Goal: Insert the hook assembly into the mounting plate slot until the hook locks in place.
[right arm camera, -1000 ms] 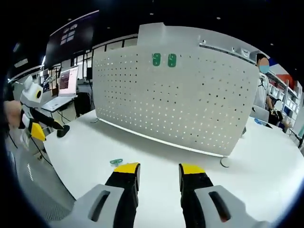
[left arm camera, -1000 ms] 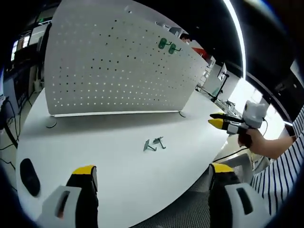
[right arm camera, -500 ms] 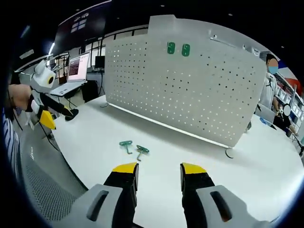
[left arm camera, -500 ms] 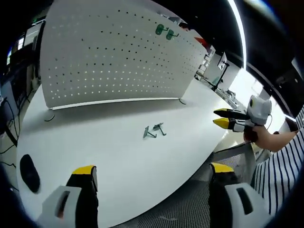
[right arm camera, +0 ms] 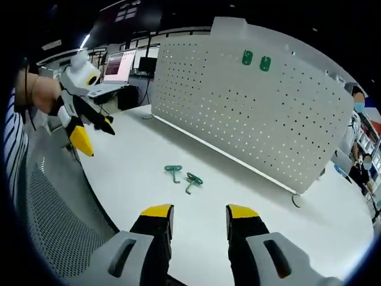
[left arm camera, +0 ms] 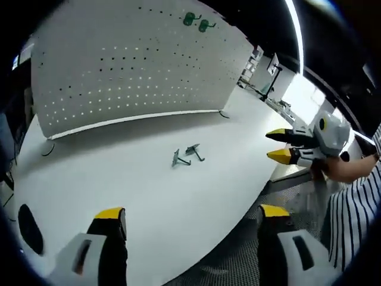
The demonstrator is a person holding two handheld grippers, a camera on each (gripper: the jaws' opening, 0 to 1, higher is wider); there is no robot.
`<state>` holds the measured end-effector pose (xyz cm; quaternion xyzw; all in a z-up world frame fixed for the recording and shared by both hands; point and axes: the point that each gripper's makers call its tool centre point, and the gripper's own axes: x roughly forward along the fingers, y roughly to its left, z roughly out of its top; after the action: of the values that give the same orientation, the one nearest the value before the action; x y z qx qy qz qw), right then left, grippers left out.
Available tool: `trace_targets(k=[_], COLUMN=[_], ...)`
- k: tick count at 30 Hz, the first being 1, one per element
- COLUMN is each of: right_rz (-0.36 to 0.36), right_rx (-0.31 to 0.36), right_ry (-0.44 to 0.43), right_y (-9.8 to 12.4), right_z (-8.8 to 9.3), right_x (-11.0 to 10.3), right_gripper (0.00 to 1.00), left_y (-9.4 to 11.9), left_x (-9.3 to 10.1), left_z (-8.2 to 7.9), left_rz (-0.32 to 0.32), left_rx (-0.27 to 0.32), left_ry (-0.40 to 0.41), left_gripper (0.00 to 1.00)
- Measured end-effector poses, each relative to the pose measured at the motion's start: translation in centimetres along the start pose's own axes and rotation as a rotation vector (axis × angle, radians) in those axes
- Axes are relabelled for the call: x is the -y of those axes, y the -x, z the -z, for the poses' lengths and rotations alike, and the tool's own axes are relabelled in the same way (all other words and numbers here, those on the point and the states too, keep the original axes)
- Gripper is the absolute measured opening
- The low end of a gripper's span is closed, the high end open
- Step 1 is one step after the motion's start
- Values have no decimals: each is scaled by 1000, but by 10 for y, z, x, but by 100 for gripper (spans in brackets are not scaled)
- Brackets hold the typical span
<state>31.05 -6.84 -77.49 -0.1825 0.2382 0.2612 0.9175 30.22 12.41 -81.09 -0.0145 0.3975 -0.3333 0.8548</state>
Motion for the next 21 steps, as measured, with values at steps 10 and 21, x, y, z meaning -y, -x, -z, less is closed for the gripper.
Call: trace_targets(k=[10,21], right_rz=[-1,19], right_rx=[-4,-6], right_ry=[-110,-226], right_y=[-1,1], right_z=[3,6], right_x=[9,21], right_gripper=[33,33], left_y=[-36,-75], left_x=[-1,-15], left_z=[-16,-44], left_rz=[26,18], left_rx=[0,53], left_ry=[-14,-71], left_gripper=[90,80])
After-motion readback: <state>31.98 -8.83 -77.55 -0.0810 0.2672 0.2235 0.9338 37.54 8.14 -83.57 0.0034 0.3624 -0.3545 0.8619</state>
